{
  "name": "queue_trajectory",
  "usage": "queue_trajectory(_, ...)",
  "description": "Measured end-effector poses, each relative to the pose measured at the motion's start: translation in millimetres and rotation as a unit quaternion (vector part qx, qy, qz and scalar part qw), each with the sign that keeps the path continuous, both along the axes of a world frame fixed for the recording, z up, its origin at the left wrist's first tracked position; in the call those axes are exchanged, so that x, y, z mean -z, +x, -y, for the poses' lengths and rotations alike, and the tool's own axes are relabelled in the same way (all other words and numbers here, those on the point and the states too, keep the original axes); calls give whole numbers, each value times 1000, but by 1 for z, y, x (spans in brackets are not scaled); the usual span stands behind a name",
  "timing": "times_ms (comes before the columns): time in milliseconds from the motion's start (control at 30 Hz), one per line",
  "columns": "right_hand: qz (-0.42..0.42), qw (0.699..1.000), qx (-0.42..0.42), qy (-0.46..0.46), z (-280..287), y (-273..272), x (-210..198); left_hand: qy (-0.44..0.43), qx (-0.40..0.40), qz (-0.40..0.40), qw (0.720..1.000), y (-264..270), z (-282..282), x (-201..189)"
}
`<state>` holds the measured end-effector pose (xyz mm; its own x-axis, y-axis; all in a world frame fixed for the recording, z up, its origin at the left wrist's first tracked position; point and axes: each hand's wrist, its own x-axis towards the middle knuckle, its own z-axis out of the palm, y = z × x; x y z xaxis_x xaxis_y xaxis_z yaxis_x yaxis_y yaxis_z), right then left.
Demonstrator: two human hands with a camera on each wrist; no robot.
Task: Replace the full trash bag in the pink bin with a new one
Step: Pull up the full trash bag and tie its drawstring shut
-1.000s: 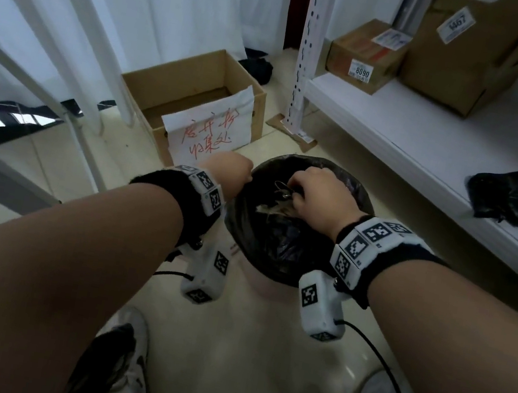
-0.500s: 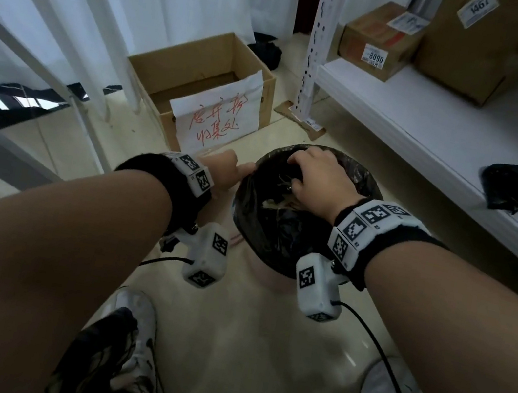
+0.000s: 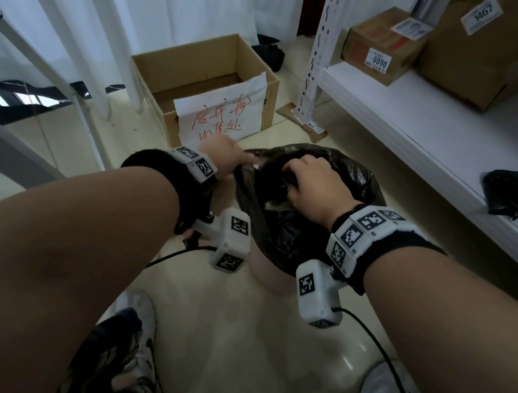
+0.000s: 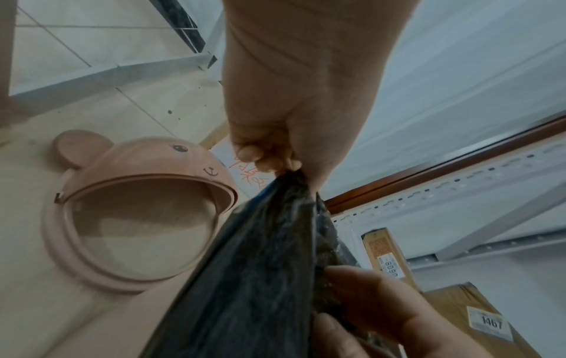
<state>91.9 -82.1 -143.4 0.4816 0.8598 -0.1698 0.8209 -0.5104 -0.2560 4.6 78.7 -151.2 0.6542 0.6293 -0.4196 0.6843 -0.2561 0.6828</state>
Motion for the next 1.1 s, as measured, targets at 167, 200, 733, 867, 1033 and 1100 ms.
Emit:
queue_trajectory(167, 11, 999, 16, -31, -3, 7, -6, 8, 36, 92, 995, 4, 6, -11)
queue_trajectory(200, 14, 999, 19, -45, -4, 8, -8, -2, 47, 92, 995, 4, 7, -12)
queue_trajectory(733, 29, 999, -36, -16, -26, 19, -32, 213, 191, 21, 958, 1, 16, -38)
queue_trajectory(867, 12, 998, -37, -40, -12, 19, -28, 236, 211, -28, 948, 8, 23, -37)
queue_trajectory(1033, 48, 996, -57, -38, 4, 24, -22, 243, 240, -79, 936, 15, 32, -27)
queue_trajectory(1100, 82, 995, -52, -37, 9, 27, -20, 245, 248, -111, 931, 18, 36, -27)
